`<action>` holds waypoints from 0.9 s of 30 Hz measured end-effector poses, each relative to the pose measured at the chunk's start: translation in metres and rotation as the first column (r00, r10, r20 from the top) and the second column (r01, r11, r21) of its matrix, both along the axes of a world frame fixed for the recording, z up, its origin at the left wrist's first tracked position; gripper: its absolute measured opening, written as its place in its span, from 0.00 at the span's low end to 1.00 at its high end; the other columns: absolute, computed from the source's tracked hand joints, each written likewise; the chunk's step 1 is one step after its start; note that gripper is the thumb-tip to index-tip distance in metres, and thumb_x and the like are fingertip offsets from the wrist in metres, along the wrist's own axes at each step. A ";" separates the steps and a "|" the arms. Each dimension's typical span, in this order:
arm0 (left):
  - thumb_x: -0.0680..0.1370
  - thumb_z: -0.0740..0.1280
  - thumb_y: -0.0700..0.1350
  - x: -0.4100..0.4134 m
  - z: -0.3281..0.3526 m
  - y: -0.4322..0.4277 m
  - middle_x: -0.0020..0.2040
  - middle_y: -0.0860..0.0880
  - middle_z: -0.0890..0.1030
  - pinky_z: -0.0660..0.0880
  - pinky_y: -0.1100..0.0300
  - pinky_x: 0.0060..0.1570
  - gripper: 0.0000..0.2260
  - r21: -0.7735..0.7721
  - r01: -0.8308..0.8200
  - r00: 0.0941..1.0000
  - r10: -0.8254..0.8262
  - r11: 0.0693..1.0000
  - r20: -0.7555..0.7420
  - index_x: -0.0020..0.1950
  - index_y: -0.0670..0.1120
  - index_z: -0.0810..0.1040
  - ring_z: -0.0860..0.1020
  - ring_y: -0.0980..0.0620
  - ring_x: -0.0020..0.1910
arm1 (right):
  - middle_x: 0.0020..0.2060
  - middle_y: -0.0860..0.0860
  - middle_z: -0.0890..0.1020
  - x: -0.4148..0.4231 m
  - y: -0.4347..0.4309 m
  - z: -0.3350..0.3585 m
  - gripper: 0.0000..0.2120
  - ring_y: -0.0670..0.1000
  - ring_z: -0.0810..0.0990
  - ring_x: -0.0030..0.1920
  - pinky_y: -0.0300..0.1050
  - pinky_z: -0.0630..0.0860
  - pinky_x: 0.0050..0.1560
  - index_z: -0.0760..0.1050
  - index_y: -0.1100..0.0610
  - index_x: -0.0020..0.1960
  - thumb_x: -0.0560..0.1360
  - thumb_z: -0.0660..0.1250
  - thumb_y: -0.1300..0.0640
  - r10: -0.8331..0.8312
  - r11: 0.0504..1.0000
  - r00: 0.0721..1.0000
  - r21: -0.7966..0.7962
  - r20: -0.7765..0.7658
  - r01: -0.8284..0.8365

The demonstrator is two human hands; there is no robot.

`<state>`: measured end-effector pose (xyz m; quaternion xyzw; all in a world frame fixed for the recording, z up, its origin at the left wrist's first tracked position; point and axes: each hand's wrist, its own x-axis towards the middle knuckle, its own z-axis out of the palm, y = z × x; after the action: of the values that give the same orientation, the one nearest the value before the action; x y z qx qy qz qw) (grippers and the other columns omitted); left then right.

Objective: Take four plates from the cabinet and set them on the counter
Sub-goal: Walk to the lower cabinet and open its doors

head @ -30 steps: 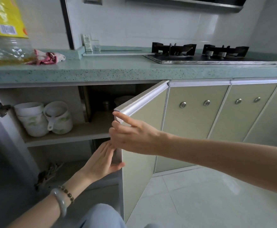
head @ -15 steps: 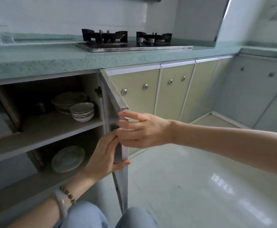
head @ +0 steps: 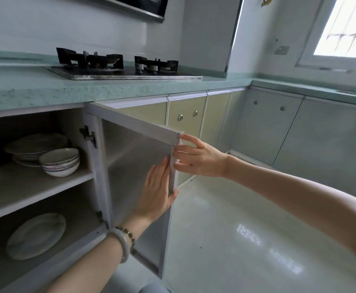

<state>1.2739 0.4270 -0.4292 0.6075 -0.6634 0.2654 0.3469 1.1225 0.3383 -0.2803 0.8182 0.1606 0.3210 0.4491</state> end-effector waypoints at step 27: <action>0.75 0.67 0.58 0.157 -0.019 0.174 0.73 0.42 0.68 0.64 0.47 0.71 0.33 0.291 -0.349 0.923 0.274 0.891 0.269 0.73 0.40 0.65 0.67 0.44 0.72 | 0.45 0.58 0.83 0.163 0.112 -0.073 0.13 0.57 0.81 0.48 0.53 0.73 0.61 0.83 0.61 0.46 0.78 0.59 0.65 0.445 0.794 0.895 0.458 0.009 -0.400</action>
<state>1.4306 0.6006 -0.4477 0.7230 -0.6264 0.2676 0.1157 1.2853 0.4505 -0.3537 0.8574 0.2830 0.4003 0.1564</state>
